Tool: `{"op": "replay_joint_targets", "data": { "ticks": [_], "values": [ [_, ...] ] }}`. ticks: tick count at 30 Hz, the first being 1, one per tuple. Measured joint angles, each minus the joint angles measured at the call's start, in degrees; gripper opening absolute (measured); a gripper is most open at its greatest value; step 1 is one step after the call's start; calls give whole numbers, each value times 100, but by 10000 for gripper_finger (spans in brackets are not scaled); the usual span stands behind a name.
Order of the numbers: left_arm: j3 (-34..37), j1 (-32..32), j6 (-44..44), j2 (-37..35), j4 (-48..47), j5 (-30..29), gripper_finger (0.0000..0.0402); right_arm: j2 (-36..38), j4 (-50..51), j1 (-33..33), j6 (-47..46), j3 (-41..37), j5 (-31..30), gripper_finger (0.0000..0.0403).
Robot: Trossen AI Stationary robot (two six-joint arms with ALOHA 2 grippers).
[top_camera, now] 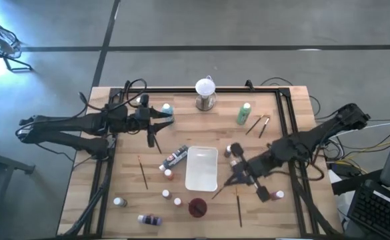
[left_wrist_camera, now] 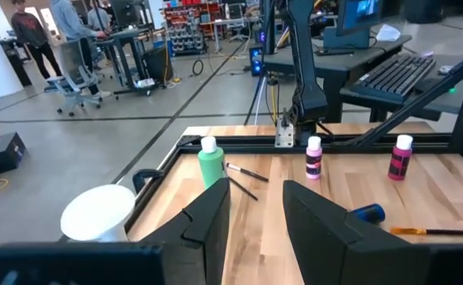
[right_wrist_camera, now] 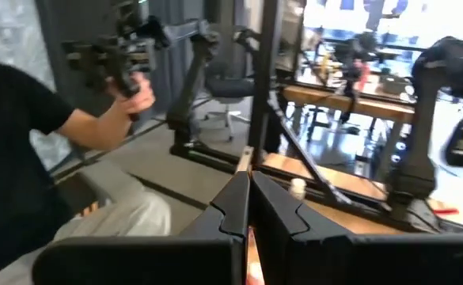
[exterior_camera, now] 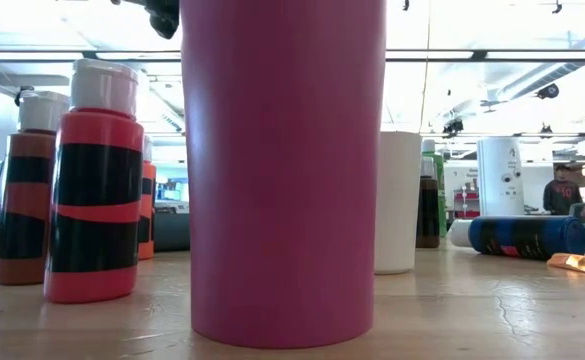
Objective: Pick & Place Paint Supplies
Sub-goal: Put the gold paint brush into the red cup
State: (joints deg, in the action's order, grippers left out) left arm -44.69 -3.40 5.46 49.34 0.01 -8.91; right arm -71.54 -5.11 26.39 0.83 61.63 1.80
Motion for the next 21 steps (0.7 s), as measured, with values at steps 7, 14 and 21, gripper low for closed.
{"op": "replay_joint_targets", "data": {
  "ticks": [7,14,21],
  "values": [
    [0,1,-245,0,15,2,126,-774,-577,151,106,0,-26,8],
    [0,1,-319,0,8,2,126,-1358,-993,151,127,-3,-44,8],
    [0,0,-440,0,-2,4,126,-1751,-1139,147,192,-2,-302,8]
  ]
}}
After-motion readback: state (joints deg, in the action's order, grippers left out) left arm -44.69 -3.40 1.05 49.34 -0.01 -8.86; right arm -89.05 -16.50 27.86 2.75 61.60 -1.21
